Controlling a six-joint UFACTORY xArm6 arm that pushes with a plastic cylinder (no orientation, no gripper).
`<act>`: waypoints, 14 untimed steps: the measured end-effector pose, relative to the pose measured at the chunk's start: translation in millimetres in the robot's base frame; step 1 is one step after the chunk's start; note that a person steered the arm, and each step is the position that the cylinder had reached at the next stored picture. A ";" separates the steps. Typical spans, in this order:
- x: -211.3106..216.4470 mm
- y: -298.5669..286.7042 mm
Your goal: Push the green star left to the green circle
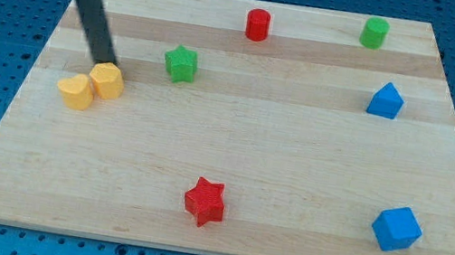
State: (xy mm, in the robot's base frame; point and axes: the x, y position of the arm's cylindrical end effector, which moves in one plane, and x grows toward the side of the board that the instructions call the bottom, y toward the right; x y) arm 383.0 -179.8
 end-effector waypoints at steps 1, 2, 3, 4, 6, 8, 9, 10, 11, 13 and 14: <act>-8.7 67.4; -17.3 120.6; -21.7 152.0; -23.8 186.8; -54.5 272.4; -57.1 306.2; -55.6 317.0; -7.9 303.4; 13.7 278.2; -74.5 260.3; -93.7 260.3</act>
State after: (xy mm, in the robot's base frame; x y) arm 289.4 80.5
